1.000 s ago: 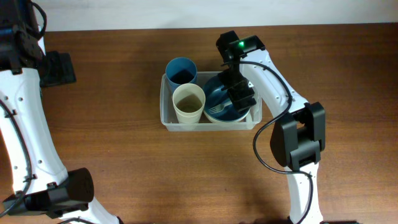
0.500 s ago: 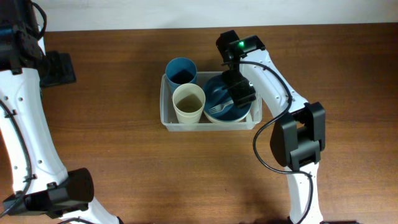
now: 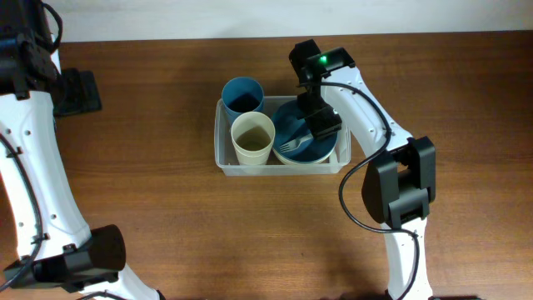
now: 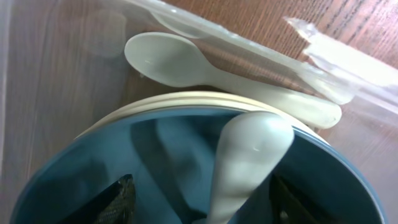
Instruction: Pack container
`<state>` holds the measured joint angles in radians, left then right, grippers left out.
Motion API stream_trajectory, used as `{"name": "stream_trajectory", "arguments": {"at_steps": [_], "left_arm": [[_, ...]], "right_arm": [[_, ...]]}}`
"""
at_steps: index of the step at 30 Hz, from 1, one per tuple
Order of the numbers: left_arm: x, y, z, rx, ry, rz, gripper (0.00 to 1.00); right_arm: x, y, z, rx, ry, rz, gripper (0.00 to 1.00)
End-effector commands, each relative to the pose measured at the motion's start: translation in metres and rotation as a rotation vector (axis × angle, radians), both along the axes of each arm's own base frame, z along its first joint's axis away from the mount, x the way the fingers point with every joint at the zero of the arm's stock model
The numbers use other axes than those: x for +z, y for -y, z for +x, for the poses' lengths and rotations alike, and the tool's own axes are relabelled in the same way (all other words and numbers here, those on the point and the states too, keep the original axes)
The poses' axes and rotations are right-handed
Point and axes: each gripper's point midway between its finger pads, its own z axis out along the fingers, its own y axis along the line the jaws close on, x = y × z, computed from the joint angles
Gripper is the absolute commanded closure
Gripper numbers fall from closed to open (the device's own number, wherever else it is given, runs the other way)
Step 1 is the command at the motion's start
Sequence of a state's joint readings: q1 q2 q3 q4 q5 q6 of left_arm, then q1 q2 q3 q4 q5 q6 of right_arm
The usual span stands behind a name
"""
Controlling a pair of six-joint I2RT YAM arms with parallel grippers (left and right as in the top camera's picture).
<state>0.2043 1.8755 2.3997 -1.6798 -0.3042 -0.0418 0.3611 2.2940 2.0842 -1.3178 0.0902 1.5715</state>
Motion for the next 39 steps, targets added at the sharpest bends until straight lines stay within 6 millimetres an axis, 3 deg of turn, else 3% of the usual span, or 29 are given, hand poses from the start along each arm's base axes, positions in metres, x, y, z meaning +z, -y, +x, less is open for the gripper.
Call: {"name": "stream_trajectory", "arguments": {"at_steps": [1, 6, 14, 17, 24, 29, 34, 39], "left_arm": [[0.014, -0.002, -0.005, 0.006, 0.039, 0.022, 0.0], [0.014, -0.002, -0.005, 0.006, 0.039, 0.022, 0.0], [0.014, -0.002, -0.005, 0.006, 0.039, 0.022, 0.0], [0.014, -0.002, -0.005, 0.006, 0.039, 0.022, 0.0], [0.014, -0.002, -0.005, 0.006, 0.039, 0.022, 0.0], [0.014, -0.002, -0.005, 0.006, 0.039, 0.022, 0.0], [0.014, -0.002, -0.005, 0.006, 0.039, 0.022, 0.0], [0.014, -0.002, -0.005, 0.006, 0.039, 0.022, 0.0]], "right_arm": [[-0.012, 0.005, -0.008, -0.004, -0.029, -0.037, 0.36], [-0.016, 0.007, -0.011, -0.003, -0.043, -0.045, 0.36], [-0.016, 0.007, -0.011, -0.003, -0.041, -0.045, 0.48], [-0.016, 0.007, -0.011, -0.004, -0.039, -0.044, 0.55], [-0.016, 0.005, -0.007, -0.004, -0.023, -0.037, 0.86], [-0.016, 0.004, -0.004, -0.003, -0.013, -0.032, 0.95], [-0.01, 0.001, 0.001, 0.0, 0.005, -0.019, 0.96], [0.008, -0.003, 0.015, 0.056, 0.062, -0.002, 0.96]]}}
